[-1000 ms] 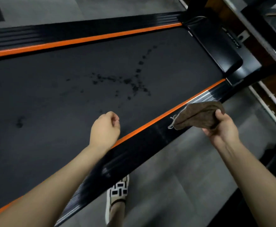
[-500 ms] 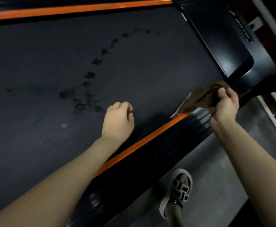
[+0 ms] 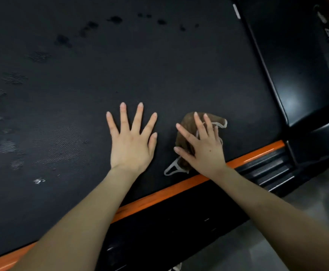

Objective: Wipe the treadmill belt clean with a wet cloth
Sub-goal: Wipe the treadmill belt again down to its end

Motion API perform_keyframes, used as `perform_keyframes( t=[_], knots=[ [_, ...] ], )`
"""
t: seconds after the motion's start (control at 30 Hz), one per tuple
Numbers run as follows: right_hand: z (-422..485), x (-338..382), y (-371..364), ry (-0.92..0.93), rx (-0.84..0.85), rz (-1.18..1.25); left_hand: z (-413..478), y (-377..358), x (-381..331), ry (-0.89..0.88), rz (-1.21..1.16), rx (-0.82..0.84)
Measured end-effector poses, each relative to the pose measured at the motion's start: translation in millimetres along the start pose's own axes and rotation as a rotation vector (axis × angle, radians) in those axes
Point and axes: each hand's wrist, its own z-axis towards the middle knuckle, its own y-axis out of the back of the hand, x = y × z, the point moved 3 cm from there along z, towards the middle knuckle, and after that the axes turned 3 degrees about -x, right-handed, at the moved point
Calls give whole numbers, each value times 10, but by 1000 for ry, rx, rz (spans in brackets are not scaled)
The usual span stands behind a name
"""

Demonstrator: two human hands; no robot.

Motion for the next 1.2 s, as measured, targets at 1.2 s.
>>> perform_keyframes(
  t=[1.2],
  knots=[
    [552, -2481, 42, -164, -298, 127, 1331, -166, -999, -66, 83, -136]
  ],
)
